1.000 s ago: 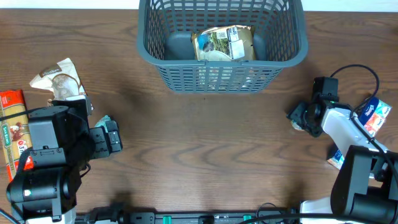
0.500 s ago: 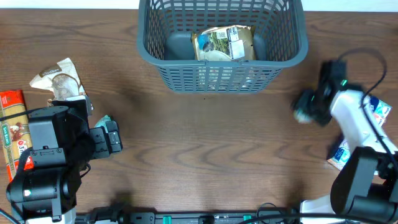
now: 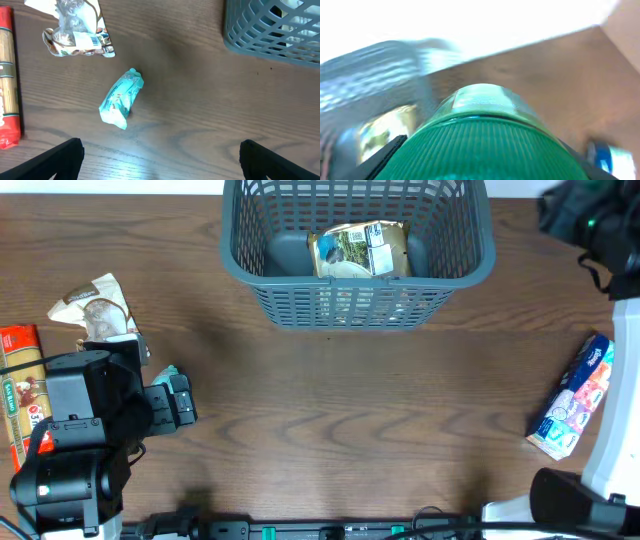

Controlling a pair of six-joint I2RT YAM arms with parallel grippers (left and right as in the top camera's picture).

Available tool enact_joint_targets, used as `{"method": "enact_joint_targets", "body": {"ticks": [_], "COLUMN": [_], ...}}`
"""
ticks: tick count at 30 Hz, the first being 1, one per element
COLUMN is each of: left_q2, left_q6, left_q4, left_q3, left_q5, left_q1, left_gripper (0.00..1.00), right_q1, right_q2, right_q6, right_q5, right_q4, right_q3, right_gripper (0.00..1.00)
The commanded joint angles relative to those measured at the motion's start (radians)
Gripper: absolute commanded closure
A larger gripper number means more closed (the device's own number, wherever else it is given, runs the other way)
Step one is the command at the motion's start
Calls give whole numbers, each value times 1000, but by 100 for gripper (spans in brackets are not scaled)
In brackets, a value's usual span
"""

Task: Pack container
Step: 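Lift the green jar into the basket and open the right gripper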

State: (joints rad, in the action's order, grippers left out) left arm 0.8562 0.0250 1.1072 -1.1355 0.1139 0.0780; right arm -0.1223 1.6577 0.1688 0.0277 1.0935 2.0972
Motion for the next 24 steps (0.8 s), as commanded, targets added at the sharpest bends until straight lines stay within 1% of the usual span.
{"method": "enact_joint_targets", "body": {"ticks": [1, 6, 9, 13, 24], "left_q2": [-2, -2, -2, -2, -2], "left_q6": [-14, -14, -14, -14, -14], "left_q4": [3, 6, 7, 7, 7], "left_q3": [-21, -21, -21, -21, -21], "left_q5": [6, 6, 6, 6, 6], "left_q1": [5, 5, 5, 5, 5], "left_gripper": [2, 2, 2, 2, 2], "right_q1": [105, 229, 265, 265, 266], "right_q2": [-12, 12, 61, 161, 436], "right_q6": [-282, -282, -274, -225, -221], "right_q5": [230, 137, 104, 99, 99], "right_q4": [-4, -37, -47, -66, -59], "right_q3": [49, 51, 51, 51, 51], "right_gripper": [99, 99, 99, 99, 99]}}
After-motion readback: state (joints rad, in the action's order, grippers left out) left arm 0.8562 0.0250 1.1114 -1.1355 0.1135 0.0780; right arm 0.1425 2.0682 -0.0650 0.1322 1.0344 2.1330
